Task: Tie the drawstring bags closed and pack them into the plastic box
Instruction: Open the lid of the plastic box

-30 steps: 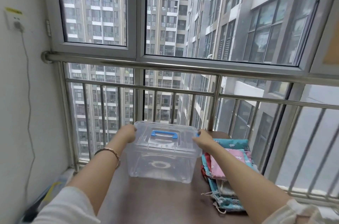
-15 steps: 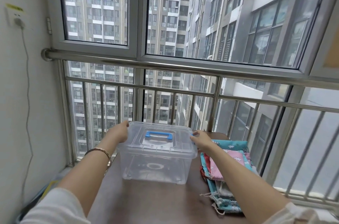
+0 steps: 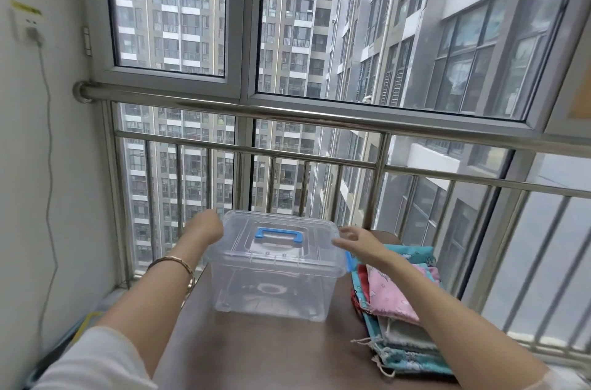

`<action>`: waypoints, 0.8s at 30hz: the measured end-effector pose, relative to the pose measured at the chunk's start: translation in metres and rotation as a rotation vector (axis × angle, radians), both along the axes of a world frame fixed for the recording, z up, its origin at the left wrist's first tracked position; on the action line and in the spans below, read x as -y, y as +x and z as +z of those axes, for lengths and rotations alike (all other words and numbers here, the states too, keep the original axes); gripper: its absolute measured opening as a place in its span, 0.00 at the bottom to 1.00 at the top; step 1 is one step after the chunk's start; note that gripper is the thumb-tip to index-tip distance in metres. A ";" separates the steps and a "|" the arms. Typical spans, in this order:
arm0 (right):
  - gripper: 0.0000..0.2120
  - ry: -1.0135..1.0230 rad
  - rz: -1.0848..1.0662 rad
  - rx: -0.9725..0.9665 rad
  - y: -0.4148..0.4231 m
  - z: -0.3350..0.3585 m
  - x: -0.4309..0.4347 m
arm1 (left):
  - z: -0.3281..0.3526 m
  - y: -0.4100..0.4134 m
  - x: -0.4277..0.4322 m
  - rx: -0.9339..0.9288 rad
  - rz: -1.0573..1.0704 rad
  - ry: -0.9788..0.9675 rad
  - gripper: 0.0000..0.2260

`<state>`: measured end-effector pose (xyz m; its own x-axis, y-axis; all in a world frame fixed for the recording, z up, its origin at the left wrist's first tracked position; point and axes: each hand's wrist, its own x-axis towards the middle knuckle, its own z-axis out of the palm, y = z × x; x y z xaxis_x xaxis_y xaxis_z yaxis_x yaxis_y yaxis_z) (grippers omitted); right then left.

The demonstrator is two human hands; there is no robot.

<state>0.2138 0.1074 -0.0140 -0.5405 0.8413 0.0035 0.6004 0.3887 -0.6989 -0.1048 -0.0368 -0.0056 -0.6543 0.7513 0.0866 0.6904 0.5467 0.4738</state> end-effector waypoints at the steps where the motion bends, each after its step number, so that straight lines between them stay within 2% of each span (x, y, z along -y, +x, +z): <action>1: 0.40 -0.024 0.115 0.089 0.002 0.008 0.005 | 0.002 0.000 -0.001 0.018 -0.002 -0.010 0.12; 3: 0.49 -0.084 0.281 0.248 0.003 0.019 0.016 | 0.004 0.002 -0.001 0.047 -0.013 -0.025 0.12; 5: 0.53 -0.099 0.344 0.370 0.006 0.022 0.018 | 0.007 0.006 -0.002 0.044 -0.029 -0.036 0.13; 7: 0.52 -0.059 0.367 0.430 0.008 0.027 0.023 | 0.009 0.006 -0.002 0.044 -0.037 -0.030 0.15; 11: 0.40 0.025 0.376 0.413 0.009 0.035 0.026 | 0.016 0.005 -0.002 0.087 -0.068 -0.018 0.15; 15: 0.33 -0.012 0.388 0.307 0.010 0.048 0.023 | 0.029 0.005 -0.003 0.177 -0.061 0.081 0.14; 20: 0.29 -0.104 0.292 -0.065 0.011 0.066 0.012 | 0.050 0.000 -0.006 0.580 -0.031 0.331 0.28; 22: 0.32 -0.137 0.222 -0.220 0.008 0.069 0.006 | 0.058 0.005 -0.006 0.697 -0.050 0.405 0.32; 24: 0.38 -0.150 0.172 -0.322 0.004 0.070 0.005 | 0.063 0.014 -0.009 0.763 -0.106 0.456 0.30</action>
<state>0.2181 0.1027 0.0557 -0.6651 0.7424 0.0799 0.2759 0.3437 -0.8976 -0.0913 -0.0283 0.0573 -0.5848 0.8103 -0.0389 0.1346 0.1441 0.9804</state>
